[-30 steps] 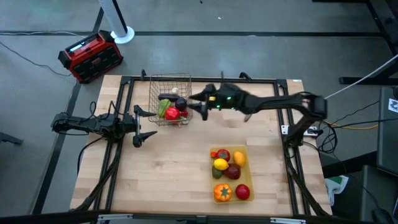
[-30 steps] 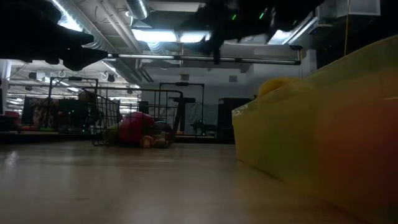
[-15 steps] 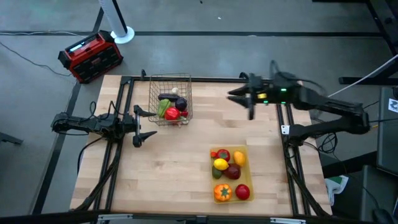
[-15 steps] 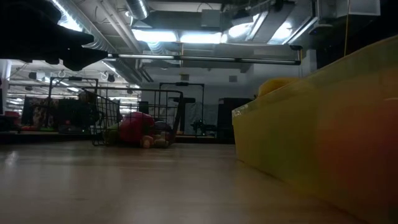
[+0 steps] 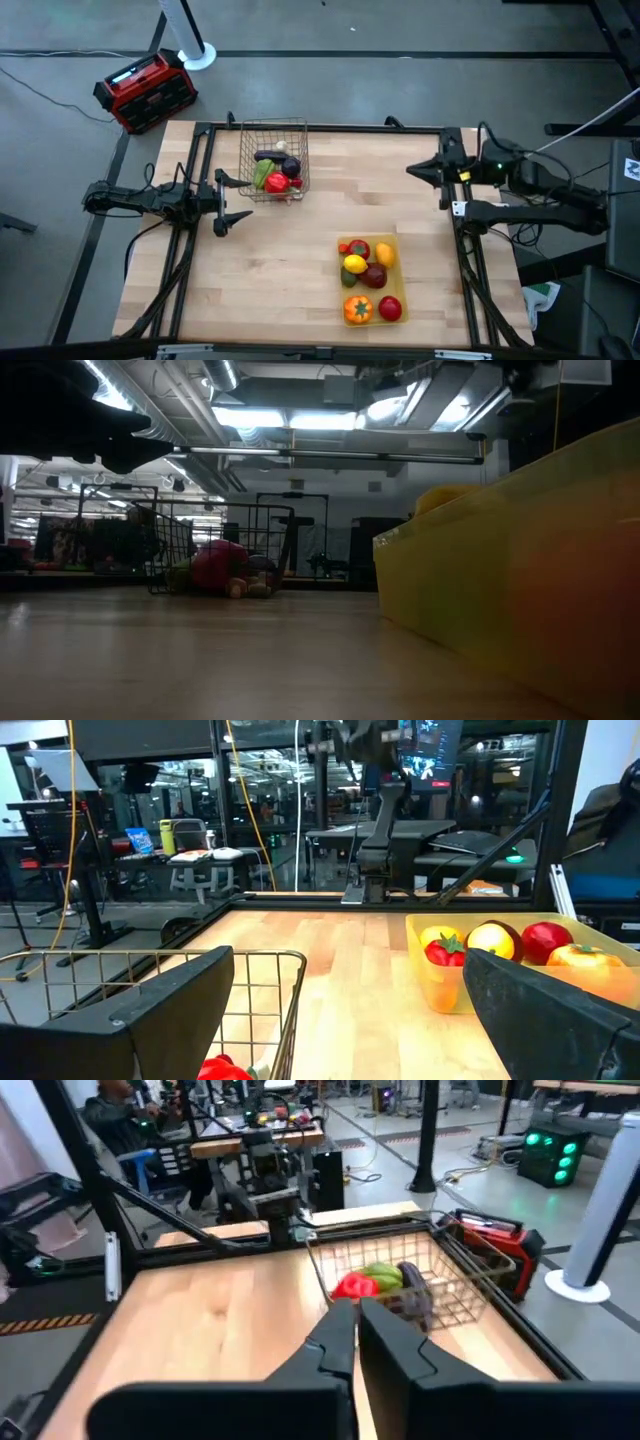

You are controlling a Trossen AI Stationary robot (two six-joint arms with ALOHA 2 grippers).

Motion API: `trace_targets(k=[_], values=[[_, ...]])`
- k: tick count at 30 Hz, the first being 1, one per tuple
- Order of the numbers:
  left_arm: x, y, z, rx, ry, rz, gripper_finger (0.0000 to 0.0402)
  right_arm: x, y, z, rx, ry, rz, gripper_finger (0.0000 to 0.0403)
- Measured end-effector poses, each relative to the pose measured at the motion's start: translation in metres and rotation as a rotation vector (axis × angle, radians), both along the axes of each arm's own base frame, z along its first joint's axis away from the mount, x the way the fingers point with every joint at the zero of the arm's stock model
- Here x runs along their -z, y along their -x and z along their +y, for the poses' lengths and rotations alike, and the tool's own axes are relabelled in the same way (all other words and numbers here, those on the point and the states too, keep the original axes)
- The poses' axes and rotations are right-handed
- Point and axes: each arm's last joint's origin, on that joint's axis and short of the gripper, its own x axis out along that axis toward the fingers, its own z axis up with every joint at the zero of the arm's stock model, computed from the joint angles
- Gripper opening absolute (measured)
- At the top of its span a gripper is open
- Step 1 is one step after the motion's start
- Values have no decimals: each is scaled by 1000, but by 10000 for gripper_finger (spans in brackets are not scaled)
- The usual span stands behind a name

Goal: Sort produce into baskets
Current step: Return to Home Position

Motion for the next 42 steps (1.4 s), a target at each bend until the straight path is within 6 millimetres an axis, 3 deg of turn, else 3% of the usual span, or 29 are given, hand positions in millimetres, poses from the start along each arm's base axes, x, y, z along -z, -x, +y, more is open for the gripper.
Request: trace_targets(k=[7,17,26,35,42], values=[[0,0,0,0,0,0,392,53,19,4,3,-30,-68,21],[0,0,0,0,-1,0,392,106,38,9,-1,-25,-147,14],[0,0,0,0,-4,0,392,126,46,11,-22,-46,-158,14],[0,0,0,1,-4,0,392,129,45,10,-15,-24,-151,14],[0,0,0,1,-3,0,392,159,30,7,-15,-12,-189,14]])
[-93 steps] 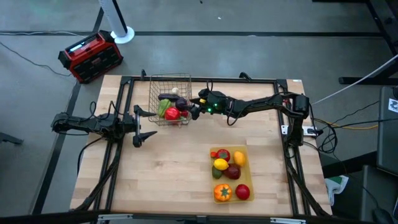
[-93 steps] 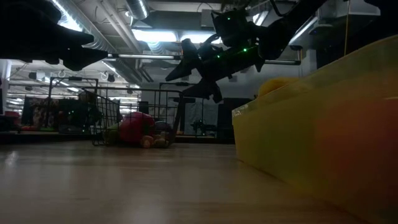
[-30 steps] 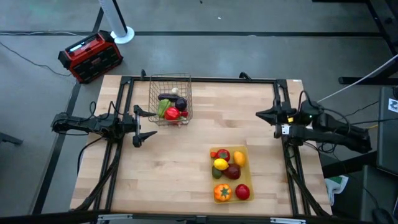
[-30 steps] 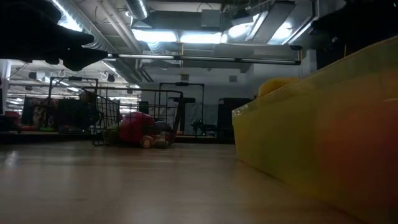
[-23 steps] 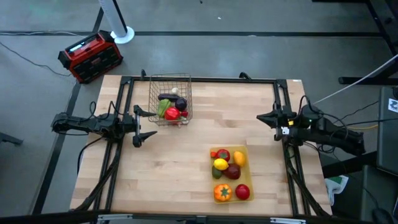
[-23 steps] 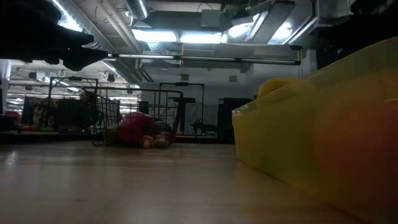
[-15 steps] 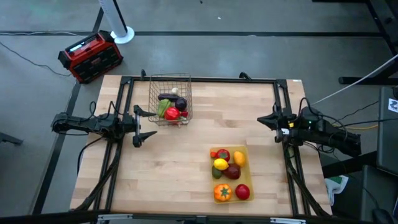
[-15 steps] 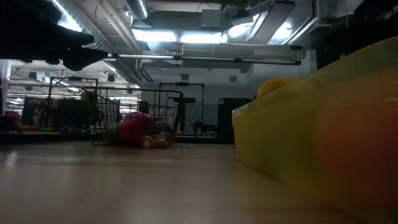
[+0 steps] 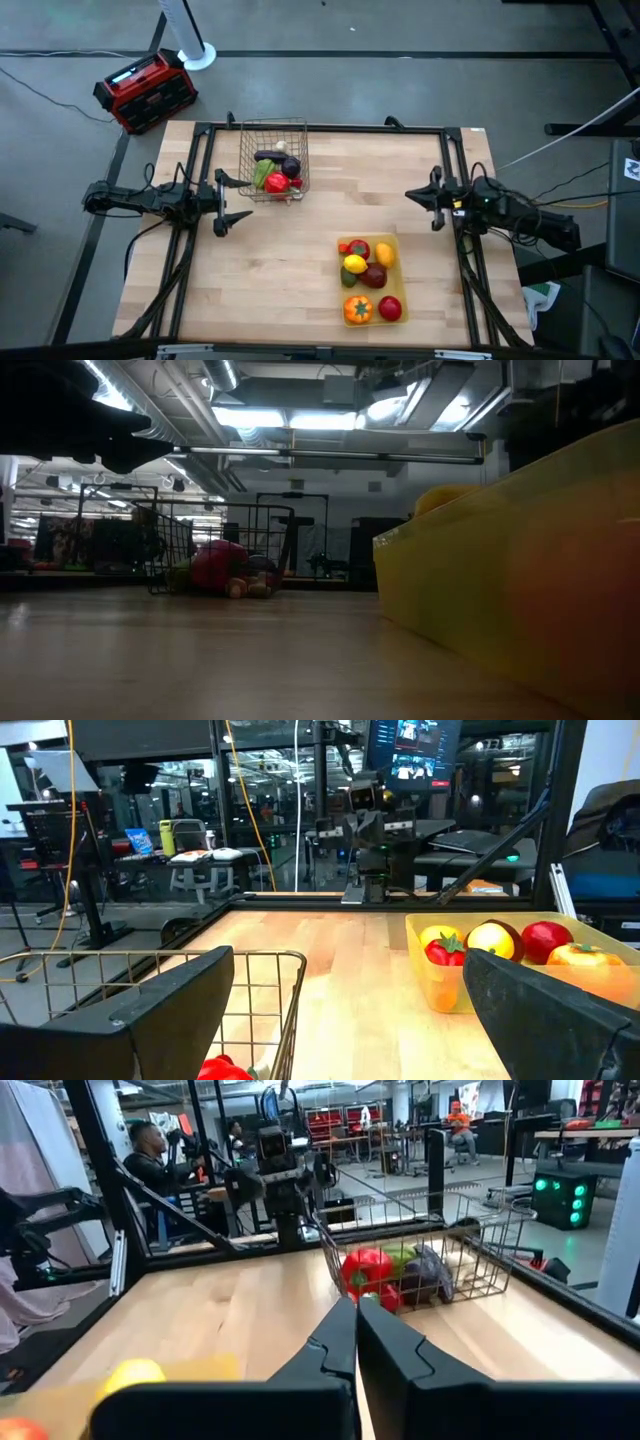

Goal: Sort produce into baskets
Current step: Return to Home Position

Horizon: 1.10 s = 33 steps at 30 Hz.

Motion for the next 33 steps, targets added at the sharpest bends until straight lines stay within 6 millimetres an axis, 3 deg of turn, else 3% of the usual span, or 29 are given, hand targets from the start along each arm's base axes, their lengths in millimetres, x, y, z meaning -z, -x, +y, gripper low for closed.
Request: trace_targets(k=[7,33], values=[[0,0,0,0,1,0,392,16,-6,-1,0,16,-68,14],[0,0,0,1,0,0,392,22,-7,-4,90,83,-4,14]])
